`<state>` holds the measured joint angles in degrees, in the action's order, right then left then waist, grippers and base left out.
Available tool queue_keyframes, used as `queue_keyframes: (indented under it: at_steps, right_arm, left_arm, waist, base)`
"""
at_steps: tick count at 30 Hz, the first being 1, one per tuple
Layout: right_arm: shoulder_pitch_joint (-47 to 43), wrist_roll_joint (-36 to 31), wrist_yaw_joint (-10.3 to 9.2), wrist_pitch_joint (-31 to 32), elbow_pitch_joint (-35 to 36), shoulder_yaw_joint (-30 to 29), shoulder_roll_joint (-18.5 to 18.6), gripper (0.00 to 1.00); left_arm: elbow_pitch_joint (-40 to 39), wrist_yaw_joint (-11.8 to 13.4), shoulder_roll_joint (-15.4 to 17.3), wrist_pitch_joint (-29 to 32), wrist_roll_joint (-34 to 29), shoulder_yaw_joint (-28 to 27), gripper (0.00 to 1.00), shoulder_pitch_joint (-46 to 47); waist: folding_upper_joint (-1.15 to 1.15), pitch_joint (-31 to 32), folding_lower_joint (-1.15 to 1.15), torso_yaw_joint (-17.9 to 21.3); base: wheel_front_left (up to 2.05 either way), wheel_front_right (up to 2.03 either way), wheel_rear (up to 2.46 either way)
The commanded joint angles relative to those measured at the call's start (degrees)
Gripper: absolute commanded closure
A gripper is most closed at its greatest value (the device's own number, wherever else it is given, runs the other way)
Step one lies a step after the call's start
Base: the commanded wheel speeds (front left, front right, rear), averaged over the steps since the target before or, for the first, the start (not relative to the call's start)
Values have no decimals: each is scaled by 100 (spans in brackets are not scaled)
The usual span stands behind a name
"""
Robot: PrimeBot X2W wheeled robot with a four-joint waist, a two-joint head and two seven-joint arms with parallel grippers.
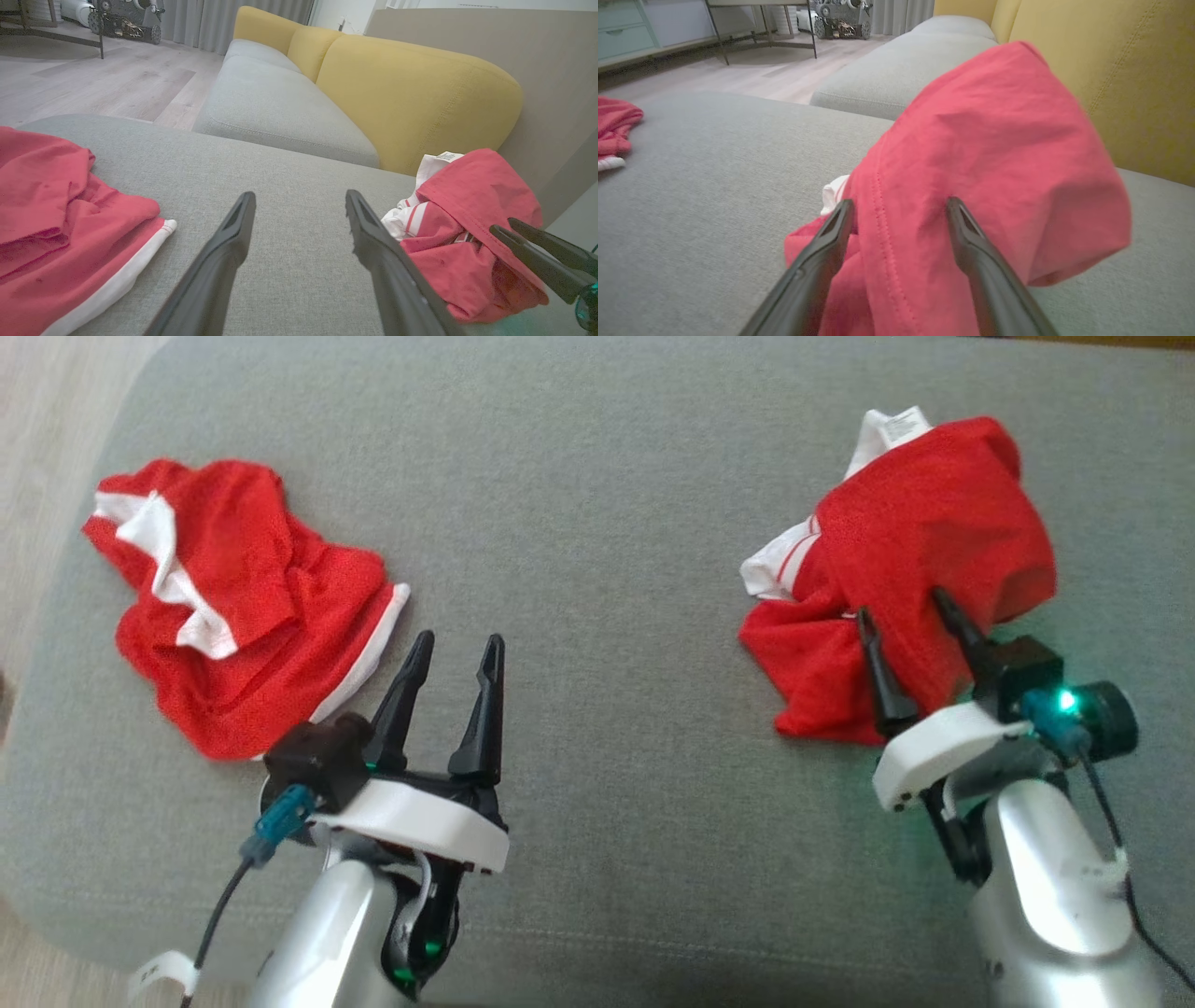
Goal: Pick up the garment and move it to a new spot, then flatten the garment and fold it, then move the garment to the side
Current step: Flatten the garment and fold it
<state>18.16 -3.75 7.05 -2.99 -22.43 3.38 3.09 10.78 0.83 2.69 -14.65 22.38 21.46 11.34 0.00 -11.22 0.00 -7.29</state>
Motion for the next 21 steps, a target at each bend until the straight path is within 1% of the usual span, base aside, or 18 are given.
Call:
queue_keyframes:
  at_steps: [1,5,6,7,11,15,18,21]
  right_arm:
    - [295,-105,44,20,22,8,17,0]
    - [445,-208,44,41,-254,-160,10,0]
    - [485,-219,44,35,-328,-208,7,5]
    - [524,-225,44,23,-394,-260,4,100]
    - [633,-193,44,-120,-568,-271,-5,100]
    - [732,61,44,-335,-568,-80,-14,100]
    - [883,344,44,-401,-407,261,-18,100]
    - [1121,664,44,-370,-124,775,-19,100]
  left_arm:
    - [-186,40,20,-35,72,-148,0,246]
    - [-177,67,20,-35,104,-135,0,272]
    - [-174,78,20,-35,116,-138,0,279]
    - [-171,83,20,-35,125,-139,0,287]
    - [-150,100,20,-35,155,-140,0,316]
    - [-118,118,20,-35,180,-126,0,296]
    - [-115,125,19,-35,202,-109,0,270]
    - [-100,135,19,-35,249,-76,0,235]
  waist:
    - [0,-100,0,-95]
    - [0,-148,0,-148]
    - [0,-157,0,-160]
    - [0,-163,0,-173]
    - [0,-132,0,-211]
    - [0,-2,0,-230]
    - [0,98,0,-237]
    - [0,214,0,-258]
  base:
    - [0,0,0]
    - [0,0,0]
    - [0,0,0]
    - [0,0,0]
    - [0,0,0]
    - [0,0,0]
    - [0,0,0]
    - [0,0,0]
